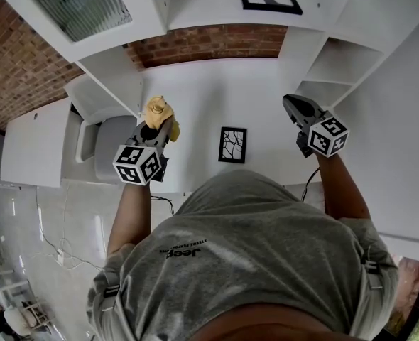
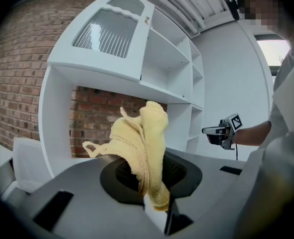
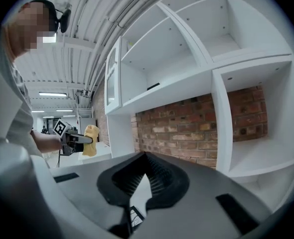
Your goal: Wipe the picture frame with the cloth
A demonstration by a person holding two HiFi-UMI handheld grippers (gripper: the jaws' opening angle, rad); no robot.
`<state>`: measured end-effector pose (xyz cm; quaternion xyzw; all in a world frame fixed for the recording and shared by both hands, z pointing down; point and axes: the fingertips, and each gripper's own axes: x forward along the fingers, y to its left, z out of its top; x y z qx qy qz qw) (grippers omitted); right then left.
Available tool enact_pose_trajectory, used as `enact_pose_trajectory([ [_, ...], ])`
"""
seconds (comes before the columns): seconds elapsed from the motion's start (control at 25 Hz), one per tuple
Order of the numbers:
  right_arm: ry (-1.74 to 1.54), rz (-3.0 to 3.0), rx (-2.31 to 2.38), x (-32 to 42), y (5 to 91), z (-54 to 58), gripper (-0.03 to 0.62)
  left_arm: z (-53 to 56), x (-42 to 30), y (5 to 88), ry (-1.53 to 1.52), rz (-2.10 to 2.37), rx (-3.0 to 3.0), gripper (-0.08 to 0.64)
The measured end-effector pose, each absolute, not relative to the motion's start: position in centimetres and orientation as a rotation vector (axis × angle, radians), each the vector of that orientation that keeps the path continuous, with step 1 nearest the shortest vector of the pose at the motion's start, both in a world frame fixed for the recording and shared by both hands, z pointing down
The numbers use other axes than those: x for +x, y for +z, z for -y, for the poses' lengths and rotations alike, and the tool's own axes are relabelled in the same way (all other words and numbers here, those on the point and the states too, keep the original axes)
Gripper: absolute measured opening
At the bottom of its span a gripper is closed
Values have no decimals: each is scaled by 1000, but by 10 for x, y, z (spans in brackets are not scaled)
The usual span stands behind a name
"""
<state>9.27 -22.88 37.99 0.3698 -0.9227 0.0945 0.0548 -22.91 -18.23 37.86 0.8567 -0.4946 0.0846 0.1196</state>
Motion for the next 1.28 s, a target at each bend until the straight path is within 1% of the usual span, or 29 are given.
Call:
enact_pose_trajectory([
  [0.16,283,2825,1127,93,380,227,17,184,-232,379,220,1455,2491,81],
  [0.44,405,2736,1092,90,438,221,16,181,-236,419,278,1448,2412,81],
  [0.68,442,2685,1070,90,463,219,16,180,-236,438,309,1426,2377,81],
  [1.28,425,2706,1064,89,454,226,17,183,-229,436,323,1417,2401,81],
])
